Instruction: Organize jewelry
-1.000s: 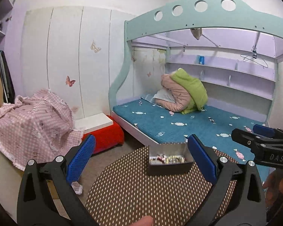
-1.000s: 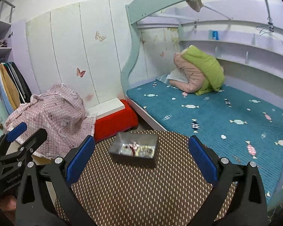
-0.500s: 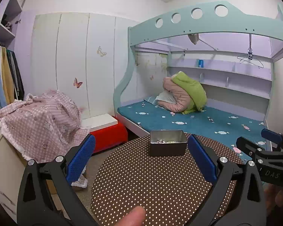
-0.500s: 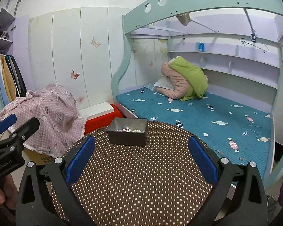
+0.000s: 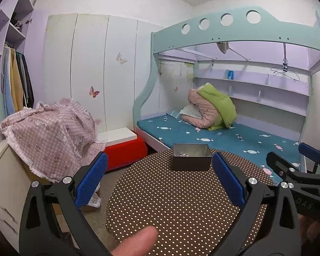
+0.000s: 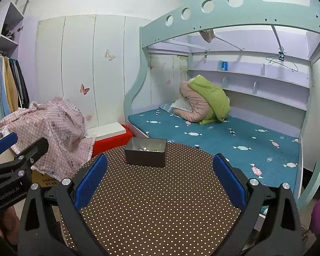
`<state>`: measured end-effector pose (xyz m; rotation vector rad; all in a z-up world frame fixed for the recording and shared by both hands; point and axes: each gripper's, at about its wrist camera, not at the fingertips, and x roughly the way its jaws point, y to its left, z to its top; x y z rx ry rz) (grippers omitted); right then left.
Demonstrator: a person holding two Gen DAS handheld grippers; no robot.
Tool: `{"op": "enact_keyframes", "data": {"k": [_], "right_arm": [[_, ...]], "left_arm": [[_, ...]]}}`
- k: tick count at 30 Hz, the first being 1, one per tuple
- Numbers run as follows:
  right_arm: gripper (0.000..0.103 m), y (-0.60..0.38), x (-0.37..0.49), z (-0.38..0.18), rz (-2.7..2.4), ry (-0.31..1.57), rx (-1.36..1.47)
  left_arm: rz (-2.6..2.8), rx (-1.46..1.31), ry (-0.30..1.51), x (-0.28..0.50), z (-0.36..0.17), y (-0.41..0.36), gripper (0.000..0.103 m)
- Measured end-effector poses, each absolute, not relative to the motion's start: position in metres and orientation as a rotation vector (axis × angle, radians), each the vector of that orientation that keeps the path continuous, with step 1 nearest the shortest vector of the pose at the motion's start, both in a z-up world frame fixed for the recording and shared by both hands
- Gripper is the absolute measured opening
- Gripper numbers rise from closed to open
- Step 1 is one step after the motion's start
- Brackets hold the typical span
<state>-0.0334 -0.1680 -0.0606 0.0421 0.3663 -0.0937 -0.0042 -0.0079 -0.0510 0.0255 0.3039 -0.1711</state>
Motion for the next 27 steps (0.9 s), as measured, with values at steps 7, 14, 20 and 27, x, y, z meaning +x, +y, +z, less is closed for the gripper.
{"op": "enact_keyframes", "data": {"k": [7, 14, 20, 27], "right_arm": [[0.095, -0.167, -0.041, -0.060, -0.113, 0.354, 0.038], [0.095, -0.169, -0.042, -0.058, -0.120, 0.350, 0.047], [0.095, -0.169, -0.040, -0.059, -0.115, 0.356, 0.043], [0.095, -0.166, -0.039, -0.059, -0.112, 0.359, 0.041]], "left_arm": [[-0.142, 0.054, 0.280, -0.011, -0.051, -0.013, 0.098], [-0.146, 0.033, 0.279, -0.013, -0.049, -0.007, 0.098], [-0.150, 0.017, 0.285, -0.013, -0.048, -0.002, 0.098], [-0.161, 0.010, 0.300, -0.011, -0.050, 0.002, 0.098]]}}
